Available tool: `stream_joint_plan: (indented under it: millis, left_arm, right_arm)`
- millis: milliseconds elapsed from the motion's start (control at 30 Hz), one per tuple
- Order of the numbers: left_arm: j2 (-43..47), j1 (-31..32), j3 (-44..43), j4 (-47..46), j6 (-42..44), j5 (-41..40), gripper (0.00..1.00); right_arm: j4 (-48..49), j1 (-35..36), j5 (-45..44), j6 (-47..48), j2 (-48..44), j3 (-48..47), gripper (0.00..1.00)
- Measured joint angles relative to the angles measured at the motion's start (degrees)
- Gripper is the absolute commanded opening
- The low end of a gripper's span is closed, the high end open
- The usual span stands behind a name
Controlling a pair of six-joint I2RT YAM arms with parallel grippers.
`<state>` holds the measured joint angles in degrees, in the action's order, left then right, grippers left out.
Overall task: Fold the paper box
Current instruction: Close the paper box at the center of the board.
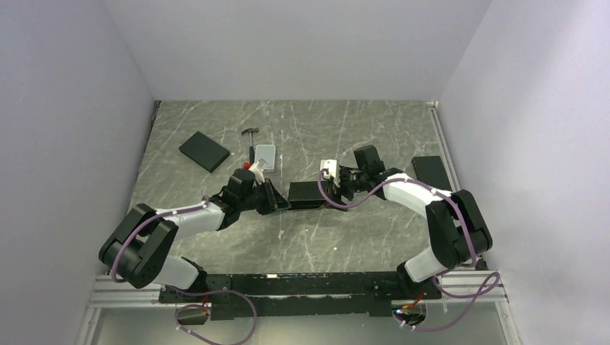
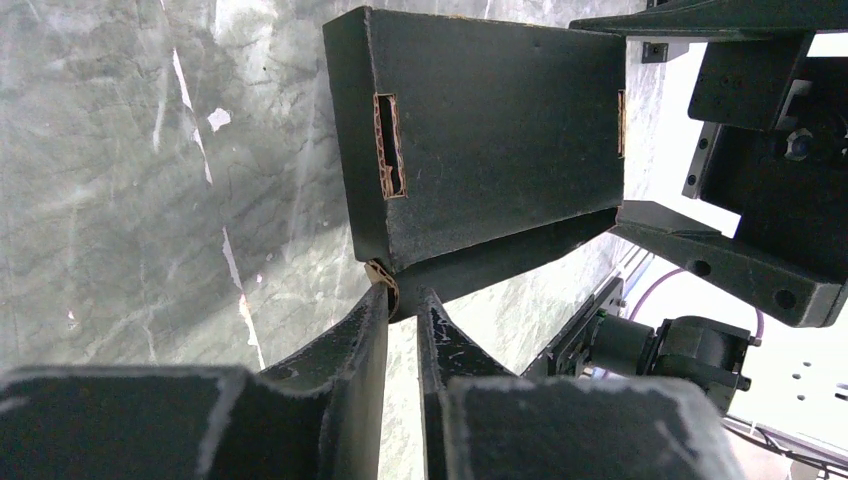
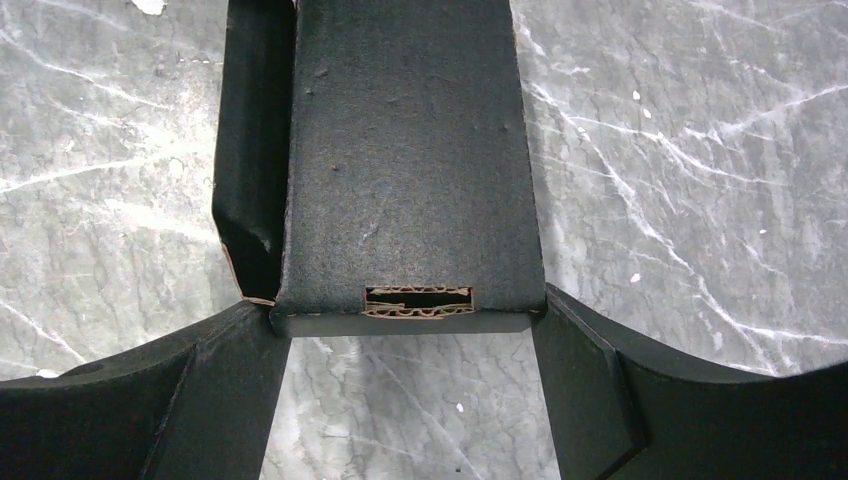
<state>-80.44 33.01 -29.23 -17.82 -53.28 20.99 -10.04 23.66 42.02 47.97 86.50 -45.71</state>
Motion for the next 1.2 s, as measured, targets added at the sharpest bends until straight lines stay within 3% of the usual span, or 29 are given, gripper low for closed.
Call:
stream_joint_plan:
  millis: [100,300,867,1033,1067,1200]
  left_arm:
    - [-0.1,-0.2,0.0,0.0,-0.2,0.2,0.16]
    - [-0.8,-0.3,-0.2,0.8,0.1,0.3,0.0]
    - [-1.0,3.1,-3.6,9.6,9.0,-5.7,0.0]
    - [0.1,5.4,-4.0,8.6,9.4,-3.5,0.0]
    - [0.1,5.5,-4.1,8.6,9.3,-3.3,0.01]
    - [0.2,5.2,-4.2,9.4,8.6,-3.8,0.23]
  right_arm:
    - [-0.3,0.0,-0.5,0.0,0.4,-0.2,0.0]
    - [-0.7,0.0,-0.9,0.0,0.7,-0.2,0.0]
    - [-4.1,3.7,-6.3,-3.9,5.0,-4.1,0.0]
    - [-2.6,4.2,-8.5,-5.4,6.4,-6.1,0.0]
    - [-2.4,4.2,-8.5,-5.5,6.4,-6.1,0.0]
    - [-2.3,4.2,-8.6,-5.6,6.4,-6.1,0.0]
